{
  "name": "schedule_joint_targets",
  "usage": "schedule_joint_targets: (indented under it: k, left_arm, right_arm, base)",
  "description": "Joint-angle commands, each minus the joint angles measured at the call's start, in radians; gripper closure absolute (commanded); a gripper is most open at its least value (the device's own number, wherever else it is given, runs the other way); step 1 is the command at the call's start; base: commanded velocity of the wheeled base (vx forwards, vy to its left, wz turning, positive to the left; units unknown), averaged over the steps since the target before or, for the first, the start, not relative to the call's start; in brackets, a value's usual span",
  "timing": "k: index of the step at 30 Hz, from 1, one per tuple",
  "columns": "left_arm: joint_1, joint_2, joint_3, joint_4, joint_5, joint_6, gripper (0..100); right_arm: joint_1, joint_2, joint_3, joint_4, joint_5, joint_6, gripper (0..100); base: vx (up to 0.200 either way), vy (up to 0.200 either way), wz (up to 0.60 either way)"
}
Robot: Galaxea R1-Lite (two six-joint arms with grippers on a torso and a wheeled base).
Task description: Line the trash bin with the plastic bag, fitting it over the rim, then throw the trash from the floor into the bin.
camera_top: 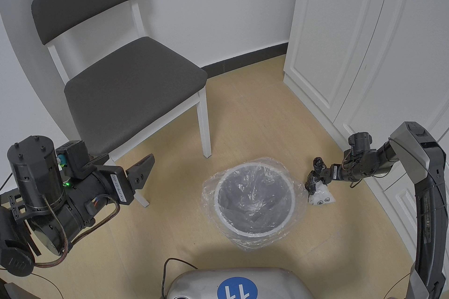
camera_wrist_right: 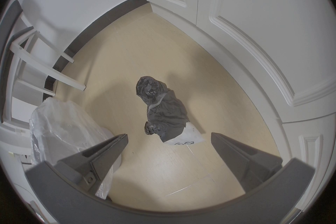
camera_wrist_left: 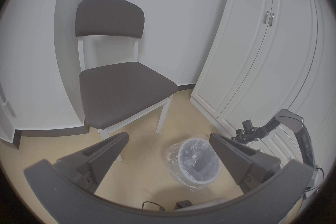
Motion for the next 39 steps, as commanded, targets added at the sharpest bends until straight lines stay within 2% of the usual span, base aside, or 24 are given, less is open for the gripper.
schedule_joint_targets:
  k: [1, 10, 17, 19, 21, 22, 23, 26, 39]
  left_arm:
    - [-0.007, -0.002, 0.005, -0.002, 0.002, -0.001, 0]
    - [-0.002, -0.015, 0.001, -0.010, 0.003, -0.004, 0]
    - [-0.002, -0.015, -0.004, -0.013, 0.003, -0.002, 0]
    - [-0.002, -0.016, -0.002, -0.014, 0.003, -0.002, 0]
    - [-0.002, -0.030, -0.004, -0.016, 0.005, -0.001, 0]
    - [-0.002, -0.030, -0.004, -0.016, 0.005, -0.001, 0]
    - [-0.004, -0.042, -0.009, -0.014, 0.005, 0.001, 0]
    - [-0.007, -0.064, -0.007, -0.010, 0.005, 0.002, 0]
    - [-0.008, -0.124, -0.019, -0.001, 0.005, 0.004, 0]
  right_arm:
    - [0.016, 0.028, 0.001, -0.027, -0.003, 0.000, 0]
    - [0.004, 0.114, -0.036, -0.156, -0.004, 0.004, 0]
    - [0.035, 0.183, -0.128, -0.159, -0.007, 0.084, 0]
    - [0.047, 0.197, -0.159, -0.160, -0.017, 0.093, 0]
    - [0.073, 0.238, -0.216, -0.166, -0.076, 0.124, 0]
    - [0.073, 0.242, -0.219, -0.166, -0.079, 0.125, 0]
    - [0.078, 0.274, -0.260, -0.183, -0.124, 0.128, 0]
    - [0.079, 0.295, -0.278, -0.221, -0.164, 0.130, 0]
    - [0.084, 0.317, -0.272, -0.238, -0.168, 0.133, 0]
  base:
    - [0.000, 0.000, 0.00]
    - [0.000, 0.000, 0.00]
    - [0.000, 0.000, 0.00]
    - [0.000, 0.000, 0.00]
    - [0.000, 0.000, 0.00]
    - [0.000, 0.000, 0.00]
    - [0.000, 0.000, 0.00]
    - [0.000, 0.000, 0.00]
    - [0.000, 0.000, 0.00]
